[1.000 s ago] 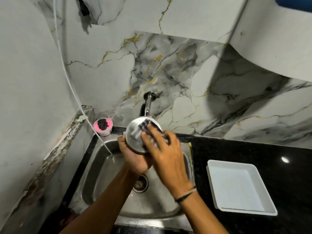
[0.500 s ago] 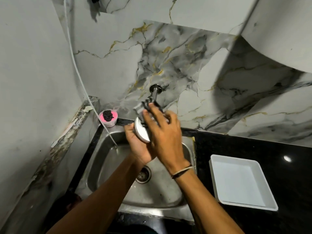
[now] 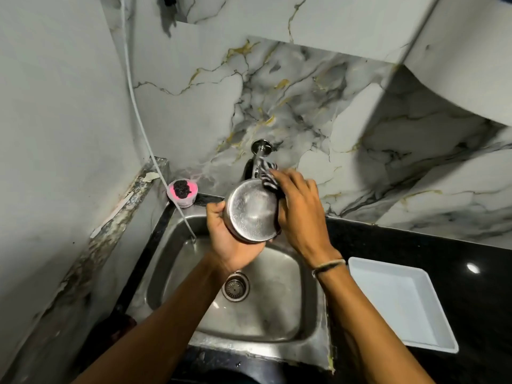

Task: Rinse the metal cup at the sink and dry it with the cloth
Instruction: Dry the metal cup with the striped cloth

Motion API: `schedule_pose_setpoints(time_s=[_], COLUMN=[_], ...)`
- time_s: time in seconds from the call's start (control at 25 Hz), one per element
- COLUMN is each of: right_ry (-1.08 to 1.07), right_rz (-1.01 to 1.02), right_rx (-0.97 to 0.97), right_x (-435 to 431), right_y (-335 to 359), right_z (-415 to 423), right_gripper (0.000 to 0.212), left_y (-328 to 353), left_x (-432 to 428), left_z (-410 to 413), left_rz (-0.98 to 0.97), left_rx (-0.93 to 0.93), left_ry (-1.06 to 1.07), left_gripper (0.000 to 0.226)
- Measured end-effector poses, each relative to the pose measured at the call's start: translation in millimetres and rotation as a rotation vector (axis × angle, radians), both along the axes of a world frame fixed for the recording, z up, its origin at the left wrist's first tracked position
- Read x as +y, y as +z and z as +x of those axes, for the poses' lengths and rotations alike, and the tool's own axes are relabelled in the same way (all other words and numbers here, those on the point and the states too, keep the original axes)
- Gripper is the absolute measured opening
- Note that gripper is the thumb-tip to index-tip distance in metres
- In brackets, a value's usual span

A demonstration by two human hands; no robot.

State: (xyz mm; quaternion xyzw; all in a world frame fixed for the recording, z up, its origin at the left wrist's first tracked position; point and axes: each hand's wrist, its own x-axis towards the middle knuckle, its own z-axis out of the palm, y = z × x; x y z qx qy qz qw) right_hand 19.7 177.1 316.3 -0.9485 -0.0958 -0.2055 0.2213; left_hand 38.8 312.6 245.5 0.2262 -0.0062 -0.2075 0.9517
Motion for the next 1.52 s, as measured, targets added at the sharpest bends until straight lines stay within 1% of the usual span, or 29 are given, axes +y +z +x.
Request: schedule_pose_setpoints(time_s=[0.04,0.08,0.12,0.2,0.28,0.32,0.4,0.44,0.48,0.56,0.64,0.72,0.8,0.92,1.04,1.08,1.2,1.32,1.4,1.44,1.48,1.52], right_ry=[-0.045,-0.059,-0.124,-0.086,0.002,-0.019,-0.2,-0.28,-0.332,-0.303,-0.196,-0.136,-0.112,-0.104,-0.166,-0.169,-0.139,-0.147,-0.215,-0.199,-0.127,-0.012], right_rz=[0.121,0.202,0.22,0.293,0.537,0.721,1.085,1.172,1.182,1.047,0.857,0.736,0.708,0.768,0.978,1.028,1.04,0.997,0.871,0.741,0.564,0.339], right_rx=[0.074,0.101,0.099,0.054,0.06,0.053,0.075,0.072,0.063,0.053,0.055,-0.002,-0.069,-0.055,0.082,0.098,0.103,0.13,0.024,-0.057,-0.112,-0.12], right_x=[-3,-4,2,25,41,40,23,11,0,-15,-13,-2,10,16,11,9,4,-10,-25,-33,-39,-41], right_y=[-8,-19,-32,-49,-56,-54,-49,-46,-41,-31,-22,-24,-31,-35,-29,-28,-27,-30,-28,-26,-23,-20], right_z=[-10,-24,-44,-72,-82,-81,-69,-62,-57,-45,-38,-40,-50,-56,-42,-39,-37,-38,-39,-39,-38,-35], right_gripper=[0.07,0.071,0.072,0.075,0.071,0.067,0.061,0.062,0.063,0.064,0.065,0.068,0.067,0.065,0.067,0.067,0.066,0.062,0.059,0.062,0.067,0.073], left_y=[-3,-1,-2,-1,-5,-7,-10,-11,-12,-13,-13,-9,-5,-4,-5,-6,-7,-10,-11,-10,-9,-8], left_x=[2,3,4,5,6,9,17,21,24,28,28,28,32,40,38,36,33,35,37,37,37,35], left_z=[3,4,5,8,10,11,16,17,19,17,15,15,18,21,16,15,11,9,8,8,9,11], left_rz=[0.002,0.038,0.068,0.206,0.367,0.479,0.708,0.804,0.892,1.02,1.067,1.071,1.062,1.054,1.041,1.017,0.944,1.048,1.126,1.15,1.175,1.186], left_rx=[0.004,-0.016,-0.043,-0.078,-0.104,-0.121,-0.232,-0.304,-0.373,-0.5,-0.594,-0.623,-0.598,-0.568,-0.59,-0.591,-0.612,-0.596,-0.628,-0.649,-0.674,-0.695], left_ry=[0.006,0.019,0.035,0.073,0.088,0.104,0.149,0.153,0.167,0.18,0.193,0.251,0.327,0.352,0.318,0.296,0.175,0.158,0.163,0.16,0.157,0.151], left_gripper=[0.073,0.073,0.074,0.072,0.071,0.076,0.095,0.103,0.111,0.122,0.125,0.125,0.127,0.125,0.122,0.122,0.121,0.128,0.127,0.126,0.125,0.124])
